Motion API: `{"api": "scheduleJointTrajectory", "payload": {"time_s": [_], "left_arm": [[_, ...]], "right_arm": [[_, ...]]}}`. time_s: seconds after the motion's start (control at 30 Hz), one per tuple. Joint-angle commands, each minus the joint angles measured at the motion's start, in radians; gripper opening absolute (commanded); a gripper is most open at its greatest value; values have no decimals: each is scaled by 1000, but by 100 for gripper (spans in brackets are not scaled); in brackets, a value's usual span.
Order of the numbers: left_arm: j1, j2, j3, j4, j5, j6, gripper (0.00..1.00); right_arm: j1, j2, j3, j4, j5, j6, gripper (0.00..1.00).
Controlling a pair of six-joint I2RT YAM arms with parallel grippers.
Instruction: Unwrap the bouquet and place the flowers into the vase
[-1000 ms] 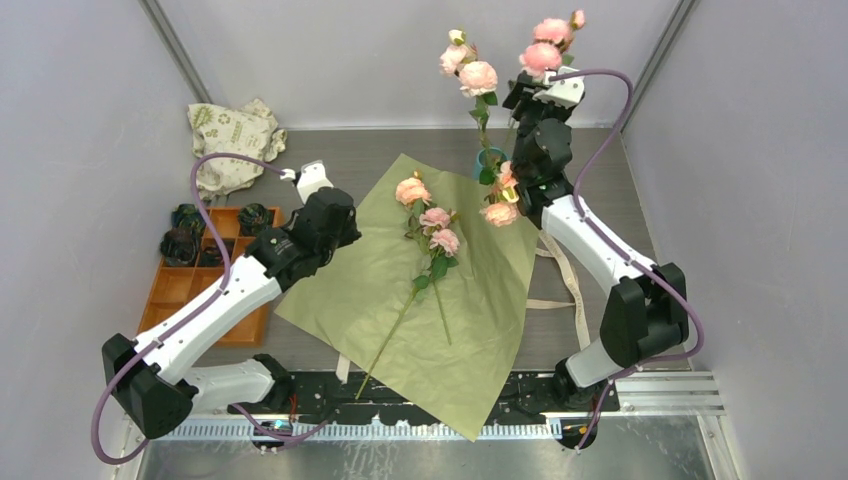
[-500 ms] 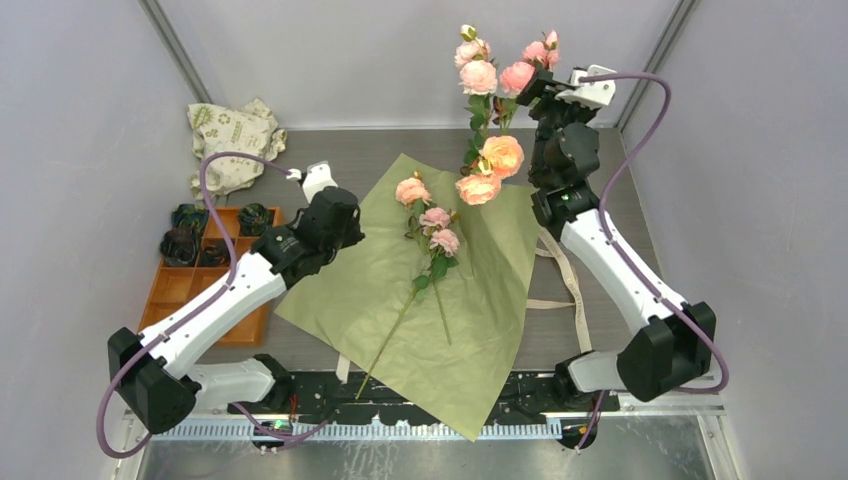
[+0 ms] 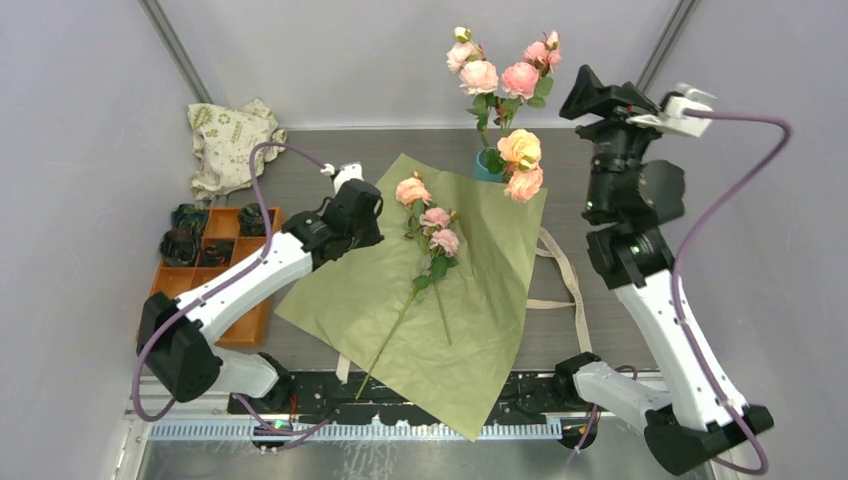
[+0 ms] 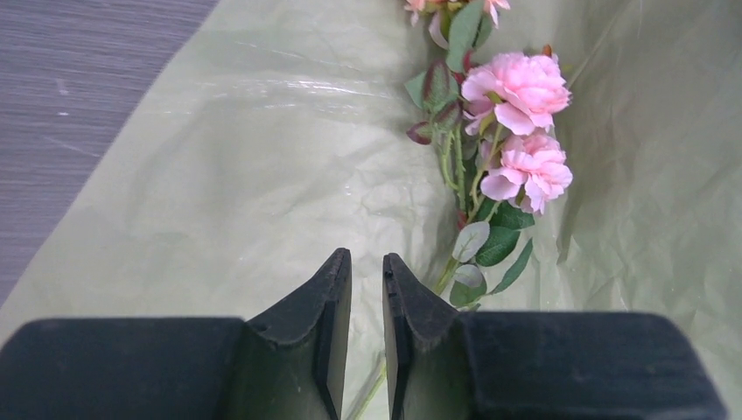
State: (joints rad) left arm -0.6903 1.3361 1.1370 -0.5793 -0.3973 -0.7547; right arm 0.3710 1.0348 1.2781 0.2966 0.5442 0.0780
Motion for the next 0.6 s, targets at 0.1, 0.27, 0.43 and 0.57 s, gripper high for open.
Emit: {"api": "scheduleJointTrajectory", "payload": {"time_s": [0.1, 0.27, 0.43, 0.57], "left_arm": [[6, 185, 99, 64, 250, 11, 20], [6, 373, 217, 13, 369, -50, 27], [-3, 465, 259, 1, 470, -63, 31], [-32, 475, 257, -9, 459, -22, 37]], "right_arm": [[1, -170, 76, -248, -213, 255, 76], [2, -193, 83, -371, -385, 385, 77], [3, -204, 50, -462, -487, 447, 76], [3, -245, 4, -513, -487, 434, 77]]}}
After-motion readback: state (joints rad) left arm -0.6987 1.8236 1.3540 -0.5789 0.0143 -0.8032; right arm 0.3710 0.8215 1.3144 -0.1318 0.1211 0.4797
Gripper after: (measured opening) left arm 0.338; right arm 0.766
